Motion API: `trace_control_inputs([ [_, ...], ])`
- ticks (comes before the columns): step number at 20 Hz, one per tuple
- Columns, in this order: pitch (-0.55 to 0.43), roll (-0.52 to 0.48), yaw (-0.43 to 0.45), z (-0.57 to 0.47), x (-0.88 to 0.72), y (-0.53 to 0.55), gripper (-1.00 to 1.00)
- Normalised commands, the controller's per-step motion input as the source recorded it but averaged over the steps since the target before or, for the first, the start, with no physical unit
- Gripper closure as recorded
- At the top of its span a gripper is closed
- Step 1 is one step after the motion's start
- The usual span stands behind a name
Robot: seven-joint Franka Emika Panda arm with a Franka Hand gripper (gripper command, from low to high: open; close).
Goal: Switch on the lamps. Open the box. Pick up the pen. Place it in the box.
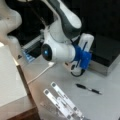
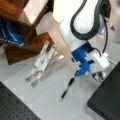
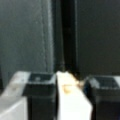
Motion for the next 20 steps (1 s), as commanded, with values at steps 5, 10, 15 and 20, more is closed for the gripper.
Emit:
trace_control_inputs([
  [5, 0.104, -0.103, 0.157, 0.19, 0.02, -0.05, 1.0],
  [10, 0.164, -0.212, 0.239, 0.35, 0.03, 0.03, 1.0],
  [15, 0.159, -0.266, 0.378, 0.35, 0.08, 0.09, 1.0],
  [20, 0.175, -0.214, 0.328, 0.29, 0.13, 0.15, 1.0],
])
